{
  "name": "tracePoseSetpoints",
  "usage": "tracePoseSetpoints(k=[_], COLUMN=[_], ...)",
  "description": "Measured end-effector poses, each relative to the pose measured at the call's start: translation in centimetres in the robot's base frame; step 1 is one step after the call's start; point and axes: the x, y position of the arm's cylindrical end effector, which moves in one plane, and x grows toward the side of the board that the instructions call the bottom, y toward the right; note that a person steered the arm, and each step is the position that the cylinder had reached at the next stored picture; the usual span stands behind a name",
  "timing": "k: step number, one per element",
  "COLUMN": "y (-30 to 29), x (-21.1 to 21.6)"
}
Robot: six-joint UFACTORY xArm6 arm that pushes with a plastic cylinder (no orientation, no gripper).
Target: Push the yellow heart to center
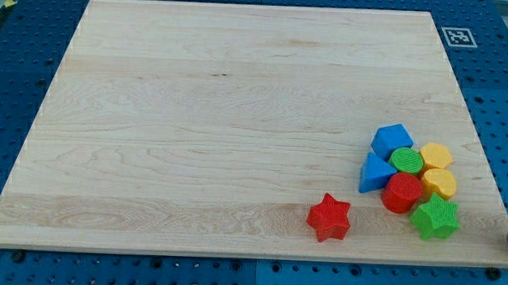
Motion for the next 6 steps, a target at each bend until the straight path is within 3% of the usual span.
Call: tracePoseSetpoints(k=[3,5,6], y=[-9.1,-2.6,-3.9], x=[-1.4,-2.3,-3.7])
